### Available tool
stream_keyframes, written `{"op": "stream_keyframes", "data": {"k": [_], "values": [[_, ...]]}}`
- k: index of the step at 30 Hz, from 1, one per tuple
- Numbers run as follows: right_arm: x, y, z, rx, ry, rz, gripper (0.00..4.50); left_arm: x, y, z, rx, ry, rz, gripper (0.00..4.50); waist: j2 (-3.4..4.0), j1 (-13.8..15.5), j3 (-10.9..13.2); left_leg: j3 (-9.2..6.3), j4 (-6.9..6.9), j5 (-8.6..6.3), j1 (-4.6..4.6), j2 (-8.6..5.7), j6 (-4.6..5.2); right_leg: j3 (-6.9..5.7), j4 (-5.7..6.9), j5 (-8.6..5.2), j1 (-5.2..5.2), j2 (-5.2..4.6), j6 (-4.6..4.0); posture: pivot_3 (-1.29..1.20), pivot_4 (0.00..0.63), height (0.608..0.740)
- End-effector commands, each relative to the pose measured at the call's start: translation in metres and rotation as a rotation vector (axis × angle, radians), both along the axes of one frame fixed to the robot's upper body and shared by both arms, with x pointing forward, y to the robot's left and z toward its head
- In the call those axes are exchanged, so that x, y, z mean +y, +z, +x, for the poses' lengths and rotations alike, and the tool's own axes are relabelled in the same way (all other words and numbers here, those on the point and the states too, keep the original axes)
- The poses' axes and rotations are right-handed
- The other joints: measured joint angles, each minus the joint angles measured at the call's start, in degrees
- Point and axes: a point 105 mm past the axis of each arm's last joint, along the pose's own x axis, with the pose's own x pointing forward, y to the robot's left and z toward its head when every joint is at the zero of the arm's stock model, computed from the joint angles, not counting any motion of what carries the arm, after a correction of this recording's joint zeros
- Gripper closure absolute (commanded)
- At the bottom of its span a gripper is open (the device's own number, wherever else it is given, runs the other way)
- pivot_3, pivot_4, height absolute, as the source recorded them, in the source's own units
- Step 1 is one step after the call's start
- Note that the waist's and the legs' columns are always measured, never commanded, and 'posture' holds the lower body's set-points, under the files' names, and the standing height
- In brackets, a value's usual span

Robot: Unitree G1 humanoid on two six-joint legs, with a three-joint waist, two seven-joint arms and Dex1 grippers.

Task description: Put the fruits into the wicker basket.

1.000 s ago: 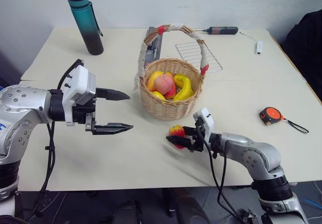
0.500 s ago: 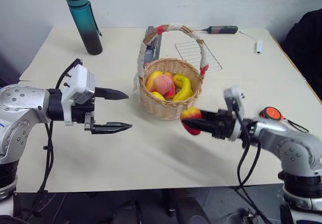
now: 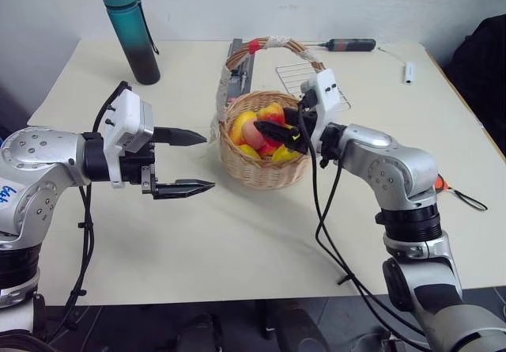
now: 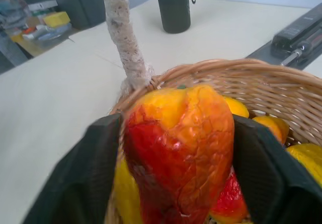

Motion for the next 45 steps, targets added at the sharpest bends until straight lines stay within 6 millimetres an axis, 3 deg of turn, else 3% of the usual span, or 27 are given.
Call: {"op": "stream_keyframes", "data": {"k": [1, 6, 10, 12, 15, 19, 24, 29, 33, 39, 43, 45], "values": [[-0.01, 0.014, -0.012, -0.071, 0.007, -0.003, 0.03, 0.001, 0.007, -0.004, -0.037, -0.002, -0.002, 0.0, 0.0, 0.06, 0.0, 0.01, 0.0, 0.0, -0.01, -0.01, 0.01, 0.0, -0.01, 0.0, 0.0, -0.01, 0.0, 0.0, 0.15, 0.74], [-0.045, 0.025, -0.041, -0.102, 0.007, -0.011, 0.03, 0.002, 0.005, -0.004, -0.031, 0.001, -0.003, 0.0, 0.01, 0.4, 0.0, 0.01, 0.07, -0.01, 0.0, -0.02, 0.01, 0.0, 0.05, -0.01, 0.0, -0.03, 0.01, 0.0, 0.15, 0.74], [-0.093, 0.029, -0.077, -0.077, -0.002, -0.014, 0.03, 0.003, 0.006, -0.004, -0.03, 0.001, -0.017, 0.0, 0.01, 1.31, 0.01, 0.0, 0.07, 0.0, 0.04, -0.03, 0.01, 0.0, 0.08, -0.01, 0.02, -0.02, 0.02, 0.0, 0.15, 0.74], [-0.112, 0.029, -0.079, -0.082, -0.076, -0.029, 0.03, 0.002, 0.008, -0.002, -0.034, 0.004, -0.032, 0.0, 0.0, 1.29, 0.01, 0.04, 0.08, 0.0, 0.09, -0.04, 0.01, 0.04, 0.08, -0.01, 0.06, -0.02, 0.02, 0.0, 0.15, 0.74], [-0.129, 0.032, -0.065, -0.115, -0.22, -0.016, 0.03, -0.001, 0.011, 0.002, -0.049, 0.006, -0.053, 0.0, 0.0, 0.9, 0.01, 0.1, 0.09, 0.01, 0.23, -0.06, 0.03, 0.12, 0.06, -0.02, 0.21, -0.02, 0.03, 0.0, 0.15, 0.74], [-0.122, 0.03, -0.041, -0.165, -0.302, 0.008, 0.03, -0.01, 0.017, 0.008, -0.062, 0.012, -0.094, 0.0, -0.02, 0.2, 0.0, 0.07, 0.08, 0.17, 0.24, -0.17, 0.29, 0.24, 0.05, 0.2, 0.25, -0.01, 0.08, 0.0, 0.15, 0.74], [-0.097, 0.027, -0.003, -0.217, -0.368, 0.047, 0.03, -0.017, 0.022, 0.01, -0.073, -0.002, -0.114, 0.0, -0.01, -0.59, 0.0, 0.04, -0.02, 0.32, 0.23, -0.17, 0.26, 0.27, 0.1, 0.3, 0.19, 0.03, 0.07, 0.0, 0.15, 0.74], [-0.081, 0.025, 0.019, -0.218, -0.366, 0.082, 0.03, -0.017, 0.023, 0.01, -0.078, 0.0, -0.111, 0.0, 0.02, -0.43, 0.02, 0.01, -0.09, 0.42, 0.19, -0.12, -0.02, 0.21, 0.18, 0.27, 0.09, 0.04, 0.03, 0.0, 0.15, 0.74], [-0.079, 0.019, 0.026, -0.229, -0.382, 0.067, 0.89, -0.016, 0.024, 0.01, -0.084, 0.011, -0.112, 0.0, 0.03, -0.14, 0.02, 0.02, -0.08, 0.29, 0.14, -0.1, -0.01, 0.18, 0.05, 0.2, 0.08, 0.03, 0.03, 0.0, 0.15, 0.74], [-0.076, 0.018, 0.018, -0.247, -0.348, 0.082, 2.87, -0.016, 0.022, 0.011, -0.084, 0.023, -0.118, 0.0, 0.03, -0.02, 0.02, 0.02, -0.06, 0.26, 0.12, -0.1, -0.02, 0.16, 0.08, 0.17, 0.07, 0.03, 0.03, 0.0, 0.15, 0.74], [-0.085, 0.021, 0.004, -0.293, -0.351, 0.104, 4.21, -0.017, 0.022, 0.013, -0.091, 0.014, -0.114, 0.0, 0.03, -0.01, 0.02, 0.03, -0.02, 0.27, 0.14, -0.11, -0.04, 0.17, 0.15, 0.17, 0.07, 0.02, 0.03, 0.0, 0.15, 0.74], [-0.1, 0.029, -0.005, -0.325, -0.384, 0.15, 4.36, -0.018, 0.023, 0.013, -0.091, 0.001, -0.123, 0.0, 0.03, 0.05, 0.02, 0.01, -0.03, 0.28, 0.15, -0.11, -0.05, 0.16, 0.16, 0.17, 0.07, 0.03, 0.03, 0.0, 0.15, 0.74]]}}
